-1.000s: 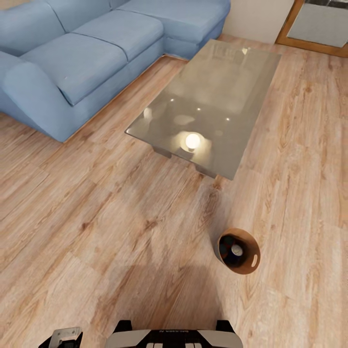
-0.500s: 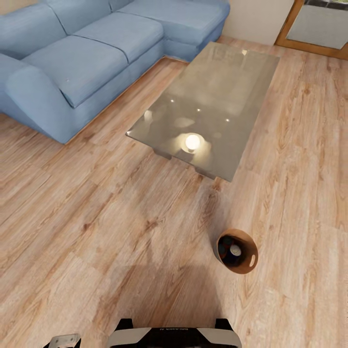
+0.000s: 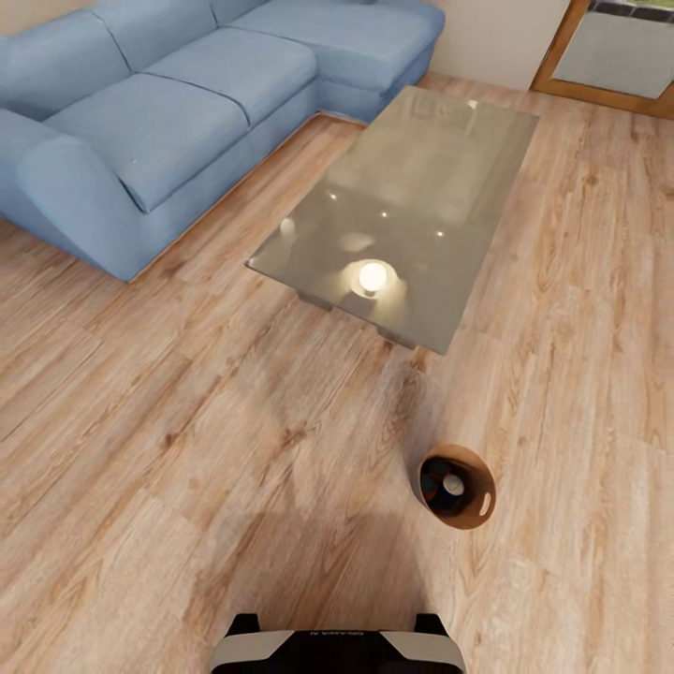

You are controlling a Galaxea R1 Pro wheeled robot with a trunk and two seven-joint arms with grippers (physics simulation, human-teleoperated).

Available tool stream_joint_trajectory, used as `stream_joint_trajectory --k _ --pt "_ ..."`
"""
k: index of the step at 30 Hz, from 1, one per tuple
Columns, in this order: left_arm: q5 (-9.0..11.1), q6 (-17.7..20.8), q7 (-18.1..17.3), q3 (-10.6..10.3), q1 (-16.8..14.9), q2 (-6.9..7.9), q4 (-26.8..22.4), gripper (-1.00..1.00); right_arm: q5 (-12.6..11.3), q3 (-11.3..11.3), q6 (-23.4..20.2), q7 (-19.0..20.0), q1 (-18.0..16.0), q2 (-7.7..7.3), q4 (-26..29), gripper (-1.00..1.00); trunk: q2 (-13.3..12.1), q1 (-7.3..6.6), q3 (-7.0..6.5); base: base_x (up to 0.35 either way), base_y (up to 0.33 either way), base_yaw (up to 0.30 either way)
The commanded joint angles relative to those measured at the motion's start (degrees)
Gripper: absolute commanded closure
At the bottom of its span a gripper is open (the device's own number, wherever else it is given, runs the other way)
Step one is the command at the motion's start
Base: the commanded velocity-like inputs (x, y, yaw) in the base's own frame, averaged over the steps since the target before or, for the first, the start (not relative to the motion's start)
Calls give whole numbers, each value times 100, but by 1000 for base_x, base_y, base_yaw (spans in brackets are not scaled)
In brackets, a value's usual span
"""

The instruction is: Put the three can of soda from the living room inside the tash can in the kitchen.

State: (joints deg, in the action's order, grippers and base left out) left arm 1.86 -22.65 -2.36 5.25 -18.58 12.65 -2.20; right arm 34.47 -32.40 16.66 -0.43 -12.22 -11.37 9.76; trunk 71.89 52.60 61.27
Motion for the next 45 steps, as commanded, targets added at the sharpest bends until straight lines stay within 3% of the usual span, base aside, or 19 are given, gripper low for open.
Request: stream_joint_trajectory --k 1,14,19,28,45 --pt "0 1 2 -1 4 -2 11 -100 0 -1 1 0 0 1 0 -100 -42 -23 -19 0 0 0" --pt "-10 6 8 -7 84 -44 120 -100 -2 -31 7 2 0 17 -17 -100 -563 -308 -252 0 0 0" --pt "-17 6 8 -7 90 -172 123 -100 -2 -35 12 4 0 47 -19 -100 -763 -418 -342 0 0 0" --pt "-36 -1 9 -10 96 -243 124 -100 1 -17 26 5 0 69 -75 -100 -1124 -616 -503 0 0 0" --pt "-54 -4 8 -23 142 -308 124 -100 34 12 48 4 0 459 -88 -100 -1806 -989 -809 0 0 0"
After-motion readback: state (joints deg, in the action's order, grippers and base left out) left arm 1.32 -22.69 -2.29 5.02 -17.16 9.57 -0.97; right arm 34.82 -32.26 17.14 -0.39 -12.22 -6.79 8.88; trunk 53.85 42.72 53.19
